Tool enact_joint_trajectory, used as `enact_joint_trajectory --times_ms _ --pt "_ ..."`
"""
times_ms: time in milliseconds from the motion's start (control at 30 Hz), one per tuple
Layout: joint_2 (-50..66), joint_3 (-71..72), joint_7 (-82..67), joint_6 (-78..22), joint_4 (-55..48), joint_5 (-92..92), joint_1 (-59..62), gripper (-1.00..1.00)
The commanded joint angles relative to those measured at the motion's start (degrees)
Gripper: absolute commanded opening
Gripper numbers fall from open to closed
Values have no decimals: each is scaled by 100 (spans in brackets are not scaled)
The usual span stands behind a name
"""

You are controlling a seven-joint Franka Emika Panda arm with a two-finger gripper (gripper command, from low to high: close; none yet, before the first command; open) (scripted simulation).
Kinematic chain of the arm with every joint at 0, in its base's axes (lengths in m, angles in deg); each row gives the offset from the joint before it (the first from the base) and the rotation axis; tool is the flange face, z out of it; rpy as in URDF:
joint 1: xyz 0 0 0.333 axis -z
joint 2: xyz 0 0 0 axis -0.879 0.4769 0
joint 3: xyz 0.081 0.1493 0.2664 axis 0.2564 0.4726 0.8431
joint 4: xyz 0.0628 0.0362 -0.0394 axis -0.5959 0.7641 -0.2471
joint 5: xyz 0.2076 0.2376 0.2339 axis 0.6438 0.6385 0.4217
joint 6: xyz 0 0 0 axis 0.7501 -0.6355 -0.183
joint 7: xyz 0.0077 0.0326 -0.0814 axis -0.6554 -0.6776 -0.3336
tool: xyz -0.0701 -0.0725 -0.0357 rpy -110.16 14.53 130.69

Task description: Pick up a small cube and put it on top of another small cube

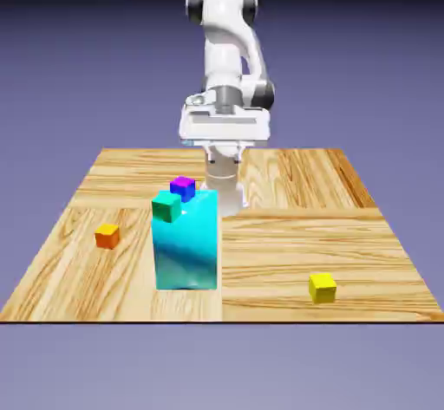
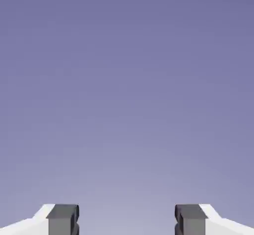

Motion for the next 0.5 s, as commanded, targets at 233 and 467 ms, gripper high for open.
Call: enact_joint_trajectory --times_ms 233,467 --pt "119 1506 -1994 -474 -278 -93 -1516 0" --pt "223 2823 -3738 -889 -521 -174 -2843 0"
